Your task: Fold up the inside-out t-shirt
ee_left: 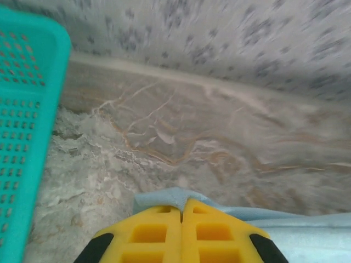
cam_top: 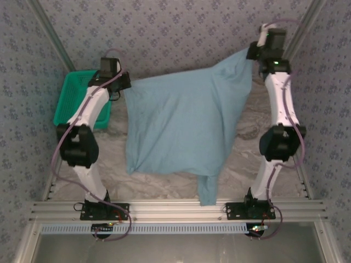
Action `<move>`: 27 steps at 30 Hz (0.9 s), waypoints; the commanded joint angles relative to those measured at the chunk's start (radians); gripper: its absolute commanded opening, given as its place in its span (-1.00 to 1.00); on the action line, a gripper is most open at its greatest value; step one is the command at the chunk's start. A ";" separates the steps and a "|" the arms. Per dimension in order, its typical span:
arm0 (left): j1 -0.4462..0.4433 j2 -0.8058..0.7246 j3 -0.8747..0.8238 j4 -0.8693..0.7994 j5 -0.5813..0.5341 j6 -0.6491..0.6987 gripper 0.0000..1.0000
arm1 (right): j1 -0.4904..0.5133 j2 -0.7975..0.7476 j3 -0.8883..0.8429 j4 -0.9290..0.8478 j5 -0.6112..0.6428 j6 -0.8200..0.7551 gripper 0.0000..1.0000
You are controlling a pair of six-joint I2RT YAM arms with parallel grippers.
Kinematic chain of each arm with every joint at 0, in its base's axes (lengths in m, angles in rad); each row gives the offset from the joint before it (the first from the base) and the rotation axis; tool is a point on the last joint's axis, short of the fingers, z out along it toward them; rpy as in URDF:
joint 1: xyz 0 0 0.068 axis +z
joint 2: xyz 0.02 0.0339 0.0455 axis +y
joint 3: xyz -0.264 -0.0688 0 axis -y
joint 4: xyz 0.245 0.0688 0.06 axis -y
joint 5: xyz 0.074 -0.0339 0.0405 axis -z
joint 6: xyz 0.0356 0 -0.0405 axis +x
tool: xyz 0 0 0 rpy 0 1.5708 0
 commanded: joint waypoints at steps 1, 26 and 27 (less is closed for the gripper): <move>0.012 0.139 0.201 0.033 -0.050 0.034 -0.74 | 0.051 0.148 0.185 0.018 0.059 -0.031 -0.55; -0.130 -0.199 -0.594 0.290 0.277 -0.221 0.07 | -0.075 -0.416 -1.064 -0.011 -0.178 0.286 0.17; -0.135 -0.185 -0.609 0.300 0.290 -0.225 0.07 | -0.094 -0.400 -1.091 0.016 -0.194 0.303 0.18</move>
